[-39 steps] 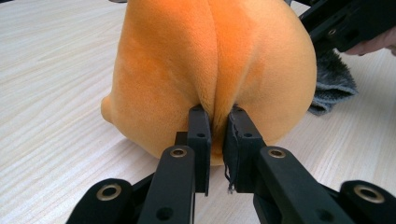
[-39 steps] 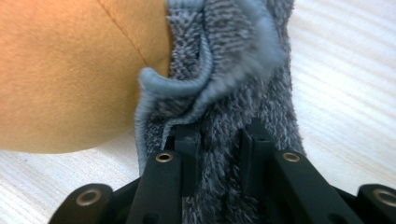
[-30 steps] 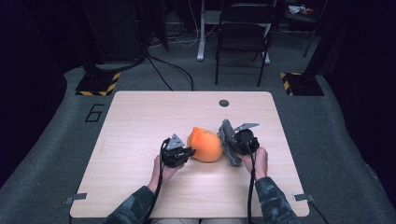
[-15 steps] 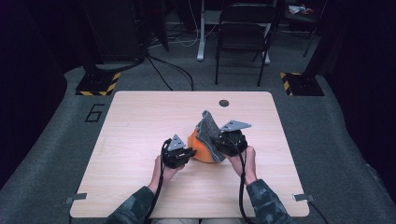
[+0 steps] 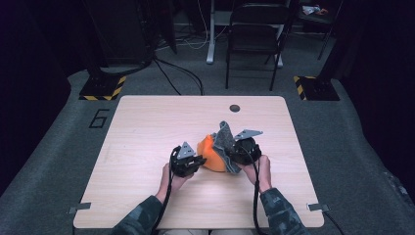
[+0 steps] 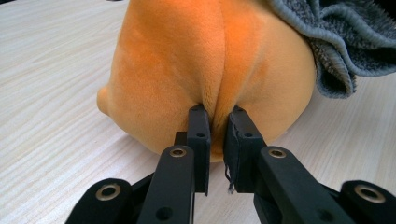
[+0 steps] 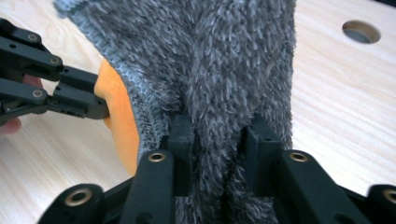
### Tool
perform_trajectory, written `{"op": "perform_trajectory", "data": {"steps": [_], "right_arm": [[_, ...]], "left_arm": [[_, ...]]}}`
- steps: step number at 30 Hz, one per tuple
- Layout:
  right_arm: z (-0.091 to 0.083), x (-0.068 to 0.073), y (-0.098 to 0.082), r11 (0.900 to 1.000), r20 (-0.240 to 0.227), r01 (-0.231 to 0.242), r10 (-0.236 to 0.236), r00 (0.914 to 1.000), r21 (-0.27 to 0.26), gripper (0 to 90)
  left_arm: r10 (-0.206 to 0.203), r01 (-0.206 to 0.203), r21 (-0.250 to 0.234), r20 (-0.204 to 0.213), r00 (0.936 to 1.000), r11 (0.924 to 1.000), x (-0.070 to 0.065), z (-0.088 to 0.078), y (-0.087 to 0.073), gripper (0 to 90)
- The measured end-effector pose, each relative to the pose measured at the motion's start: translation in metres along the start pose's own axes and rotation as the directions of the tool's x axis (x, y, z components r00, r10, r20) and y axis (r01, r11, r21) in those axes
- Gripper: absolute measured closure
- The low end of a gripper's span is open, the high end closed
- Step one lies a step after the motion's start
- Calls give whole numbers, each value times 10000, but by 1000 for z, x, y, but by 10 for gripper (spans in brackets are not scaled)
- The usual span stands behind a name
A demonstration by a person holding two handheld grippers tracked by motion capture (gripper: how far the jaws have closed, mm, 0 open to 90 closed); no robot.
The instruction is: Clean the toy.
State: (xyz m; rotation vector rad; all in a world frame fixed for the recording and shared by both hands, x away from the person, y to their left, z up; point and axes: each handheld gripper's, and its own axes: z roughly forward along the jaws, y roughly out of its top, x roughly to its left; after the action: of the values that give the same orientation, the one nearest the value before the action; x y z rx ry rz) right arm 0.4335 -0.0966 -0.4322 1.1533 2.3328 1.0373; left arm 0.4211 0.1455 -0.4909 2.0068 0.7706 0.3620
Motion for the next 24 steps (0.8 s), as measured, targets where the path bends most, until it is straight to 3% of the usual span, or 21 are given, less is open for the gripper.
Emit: {"op": "perform_trajectory", "data": {"steps": [6,10,15,19,24], "right_arm": [[2,-9,-5,9998,-315,-181,183,9993,73,684],[3,-15,-8,9995,-146,-266,268,9995,167,704],[7,-25,-15,9963,122,-729,724,9973,447,711],[14,-35,-24,9906,506,-1032,990,9938,896,717],[34,-44,-41,9758,763,-1226,1103,9910,1811,720]], "left_arm": [[53,-53,19,-21,10000,10000,0,0,0,811],[-38,38,18,10,10000,10000,1,0,0,812],[-39,38,34,45,10000,10000,1,0,0,812],[-107,107,-31,-22,9999,9999,2,0,-1,812],[-142,142,-8,-39,9999,9999,3,0,-1,812]]}}
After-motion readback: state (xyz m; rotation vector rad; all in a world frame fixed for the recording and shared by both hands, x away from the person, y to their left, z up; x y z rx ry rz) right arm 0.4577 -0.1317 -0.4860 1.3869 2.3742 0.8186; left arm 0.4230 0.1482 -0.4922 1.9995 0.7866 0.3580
